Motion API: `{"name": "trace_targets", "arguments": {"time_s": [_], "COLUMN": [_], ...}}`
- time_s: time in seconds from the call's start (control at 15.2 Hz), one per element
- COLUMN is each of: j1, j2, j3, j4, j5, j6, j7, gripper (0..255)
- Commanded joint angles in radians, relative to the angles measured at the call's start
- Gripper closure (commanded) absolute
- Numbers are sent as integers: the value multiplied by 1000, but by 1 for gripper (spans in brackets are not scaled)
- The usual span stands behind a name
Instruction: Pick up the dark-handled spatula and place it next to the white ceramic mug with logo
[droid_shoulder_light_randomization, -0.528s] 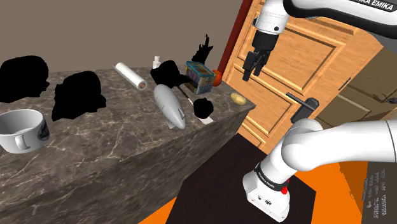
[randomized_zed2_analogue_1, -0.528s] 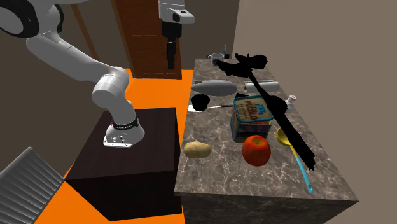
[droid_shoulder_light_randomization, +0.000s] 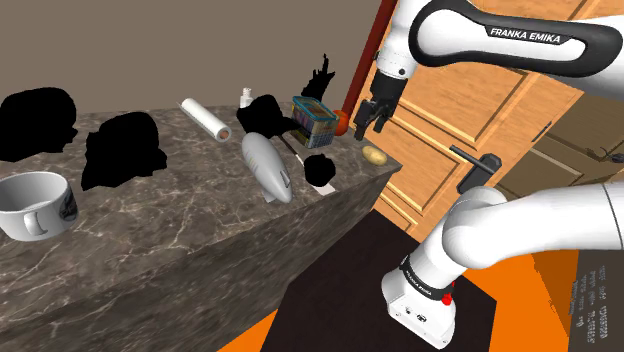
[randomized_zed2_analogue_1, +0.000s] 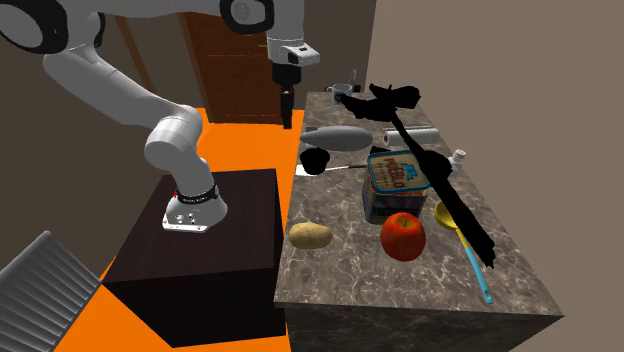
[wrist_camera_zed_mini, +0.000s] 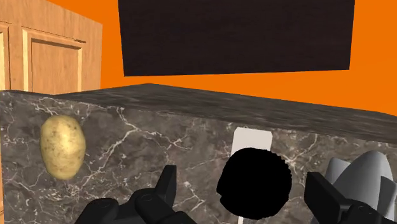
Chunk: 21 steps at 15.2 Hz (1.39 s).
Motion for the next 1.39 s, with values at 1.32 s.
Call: {"name": "trace_targets", "arguments": {"time_s": [1.32], "j1": [-20], "j2": [533], "j3": [48], "j4": [-96], "j5": [-3], "j6": [859], "j7": [155], "gripper": [0]}}
